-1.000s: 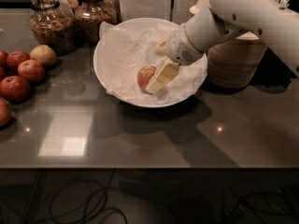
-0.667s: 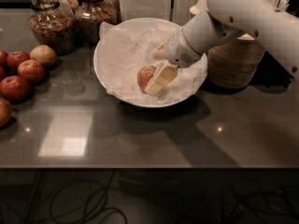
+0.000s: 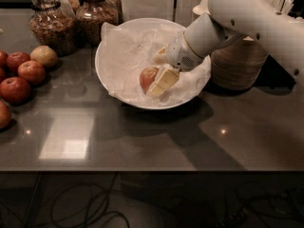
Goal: Pick apple from white bowl
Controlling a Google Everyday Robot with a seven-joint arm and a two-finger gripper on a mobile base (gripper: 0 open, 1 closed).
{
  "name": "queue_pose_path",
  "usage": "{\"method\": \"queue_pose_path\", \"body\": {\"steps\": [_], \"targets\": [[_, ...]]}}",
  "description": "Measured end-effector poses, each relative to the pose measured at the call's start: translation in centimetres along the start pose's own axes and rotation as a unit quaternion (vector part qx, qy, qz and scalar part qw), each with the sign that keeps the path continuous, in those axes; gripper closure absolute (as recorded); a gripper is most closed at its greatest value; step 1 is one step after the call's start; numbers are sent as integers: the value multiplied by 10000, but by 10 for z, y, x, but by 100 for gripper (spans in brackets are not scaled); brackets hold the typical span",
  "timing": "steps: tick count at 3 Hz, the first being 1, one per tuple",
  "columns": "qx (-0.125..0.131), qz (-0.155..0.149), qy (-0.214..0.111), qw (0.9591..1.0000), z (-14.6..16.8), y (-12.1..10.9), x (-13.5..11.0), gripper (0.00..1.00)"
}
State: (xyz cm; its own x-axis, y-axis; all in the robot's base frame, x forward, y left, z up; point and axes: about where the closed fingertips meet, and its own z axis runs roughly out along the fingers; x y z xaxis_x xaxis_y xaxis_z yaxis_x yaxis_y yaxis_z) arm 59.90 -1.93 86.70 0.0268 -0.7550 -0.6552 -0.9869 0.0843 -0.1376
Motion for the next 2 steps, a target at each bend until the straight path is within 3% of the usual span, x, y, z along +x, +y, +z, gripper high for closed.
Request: {"method": "queue_pose_path", "body": {"steps": [1, 2], "targets": [[-57, 14, 6, 10000, 4, 2, 1, 27], [-57, 14, 6, 10000, 4, 3, 1, 46]]}}
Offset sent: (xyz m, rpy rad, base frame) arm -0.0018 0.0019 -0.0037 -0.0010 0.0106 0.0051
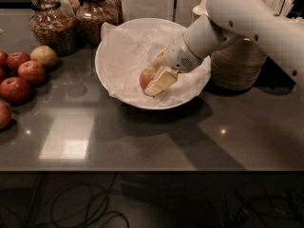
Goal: Pick apple from white bowl
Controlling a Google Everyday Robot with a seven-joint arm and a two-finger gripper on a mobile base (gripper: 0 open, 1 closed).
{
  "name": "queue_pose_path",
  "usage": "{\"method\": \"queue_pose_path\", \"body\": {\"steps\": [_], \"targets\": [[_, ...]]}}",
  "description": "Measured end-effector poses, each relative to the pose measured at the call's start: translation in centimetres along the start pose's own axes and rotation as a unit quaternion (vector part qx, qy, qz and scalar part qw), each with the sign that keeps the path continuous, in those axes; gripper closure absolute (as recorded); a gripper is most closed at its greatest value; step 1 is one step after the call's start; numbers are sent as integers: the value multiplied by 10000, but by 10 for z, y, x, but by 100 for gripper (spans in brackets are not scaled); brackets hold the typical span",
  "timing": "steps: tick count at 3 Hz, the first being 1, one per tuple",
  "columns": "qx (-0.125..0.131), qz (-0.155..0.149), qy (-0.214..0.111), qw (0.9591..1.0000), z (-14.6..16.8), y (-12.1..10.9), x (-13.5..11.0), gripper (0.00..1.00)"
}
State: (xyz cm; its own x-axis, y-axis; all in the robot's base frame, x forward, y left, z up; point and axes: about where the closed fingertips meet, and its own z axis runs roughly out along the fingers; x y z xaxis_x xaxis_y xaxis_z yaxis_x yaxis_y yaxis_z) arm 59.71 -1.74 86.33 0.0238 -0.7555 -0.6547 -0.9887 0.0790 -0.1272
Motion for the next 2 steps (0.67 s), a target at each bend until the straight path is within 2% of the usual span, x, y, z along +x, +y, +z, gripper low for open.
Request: {"method": "queue_pose_path", "body": {"steps": [2], "targets": [[-1, 0, 0, 10000, 0, 0, 0, 93]]}}
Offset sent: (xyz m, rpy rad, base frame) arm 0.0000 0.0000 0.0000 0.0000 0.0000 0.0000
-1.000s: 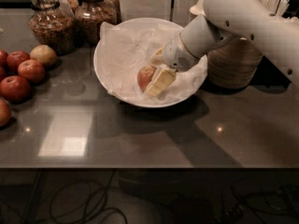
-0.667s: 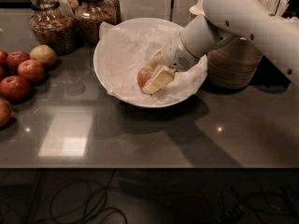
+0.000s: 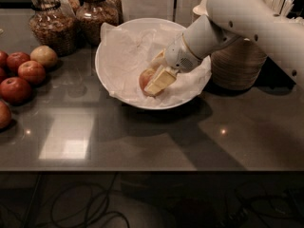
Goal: Pick apple from white bowl
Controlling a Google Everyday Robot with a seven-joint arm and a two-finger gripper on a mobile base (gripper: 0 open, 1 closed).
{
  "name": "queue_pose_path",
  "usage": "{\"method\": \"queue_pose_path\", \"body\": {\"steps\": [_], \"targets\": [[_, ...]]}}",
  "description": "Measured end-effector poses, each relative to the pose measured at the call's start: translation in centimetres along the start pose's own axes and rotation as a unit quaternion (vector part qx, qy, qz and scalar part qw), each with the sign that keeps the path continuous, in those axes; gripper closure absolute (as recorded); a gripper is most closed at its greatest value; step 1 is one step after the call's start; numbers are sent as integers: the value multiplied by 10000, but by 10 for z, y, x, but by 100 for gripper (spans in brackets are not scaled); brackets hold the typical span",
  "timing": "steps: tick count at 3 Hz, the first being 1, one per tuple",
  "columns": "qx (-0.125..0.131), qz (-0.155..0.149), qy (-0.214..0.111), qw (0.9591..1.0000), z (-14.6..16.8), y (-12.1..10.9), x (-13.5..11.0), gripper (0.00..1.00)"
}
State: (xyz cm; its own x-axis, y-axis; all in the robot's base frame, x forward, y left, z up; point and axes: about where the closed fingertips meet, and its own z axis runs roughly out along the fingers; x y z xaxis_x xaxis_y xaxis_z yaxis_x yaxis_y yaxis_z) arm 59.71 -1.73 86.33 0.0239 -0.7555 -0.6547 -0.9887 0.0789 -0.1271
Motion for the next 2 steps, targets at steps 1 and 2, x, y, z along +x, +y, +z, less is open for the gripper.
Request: {"method": "queue_pose_path", "body": {"steps": [1, 2], "targets": [[0, 0, 0, 10000, 0, 0, 0, 100], [-1, 0, -3, 10000, 0, 0, 0, 100]]}}
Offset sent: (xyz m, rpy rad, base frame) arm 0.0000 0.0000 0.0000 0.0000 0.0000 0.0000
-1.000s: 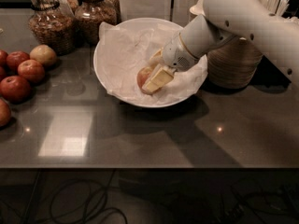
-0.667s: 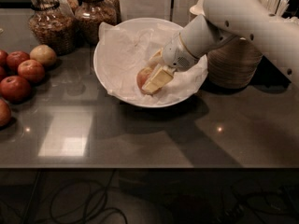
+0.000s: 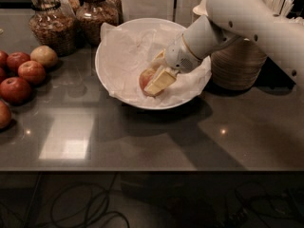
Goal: Pick apple from white bowl
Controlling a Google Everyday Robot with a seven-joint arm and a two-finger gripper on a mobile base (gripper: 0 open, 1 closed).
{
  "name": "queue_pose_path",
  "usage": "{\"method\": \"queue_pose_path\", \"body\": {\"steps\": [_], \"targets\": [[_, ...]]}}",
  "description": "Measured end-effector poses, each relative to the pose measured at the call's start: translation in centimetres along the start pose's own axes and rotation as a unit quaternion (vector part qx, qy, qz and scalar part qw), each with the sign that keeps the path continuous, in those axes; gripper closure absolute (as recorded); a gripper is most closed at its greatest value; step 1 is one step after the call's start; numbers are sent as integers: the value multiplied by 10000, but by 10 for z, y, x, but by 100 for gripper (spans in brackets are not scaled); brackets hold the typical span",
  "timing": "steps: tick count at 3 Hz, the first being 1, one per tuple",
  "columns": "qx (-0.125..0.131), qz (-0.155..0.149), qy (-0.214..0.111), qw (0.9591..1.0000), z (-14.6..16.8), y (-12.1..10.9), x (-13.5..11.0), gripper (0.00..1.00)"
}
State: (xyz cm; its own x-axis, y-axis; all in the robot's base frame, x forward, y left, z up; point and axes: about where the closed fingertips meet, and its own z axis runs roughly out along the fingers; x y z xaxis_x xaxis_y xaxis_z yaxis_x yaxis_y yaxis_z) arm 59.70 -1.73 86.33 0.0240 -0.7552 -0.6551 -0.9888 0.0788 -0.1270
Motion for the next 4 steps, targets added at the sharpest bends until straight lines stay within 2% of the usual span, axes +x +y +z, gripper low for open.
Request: {"method": "queue_pose_path", "body": {"steps": [1, 2, 4], "targets": [[-13, -1, -82, 10000, -1, 3, -1, 100], [54, -59, -401, 9992, -14, 14, -10, 100], [379, -402, -1106, 9923, -63, 36, -45, 100]]}}
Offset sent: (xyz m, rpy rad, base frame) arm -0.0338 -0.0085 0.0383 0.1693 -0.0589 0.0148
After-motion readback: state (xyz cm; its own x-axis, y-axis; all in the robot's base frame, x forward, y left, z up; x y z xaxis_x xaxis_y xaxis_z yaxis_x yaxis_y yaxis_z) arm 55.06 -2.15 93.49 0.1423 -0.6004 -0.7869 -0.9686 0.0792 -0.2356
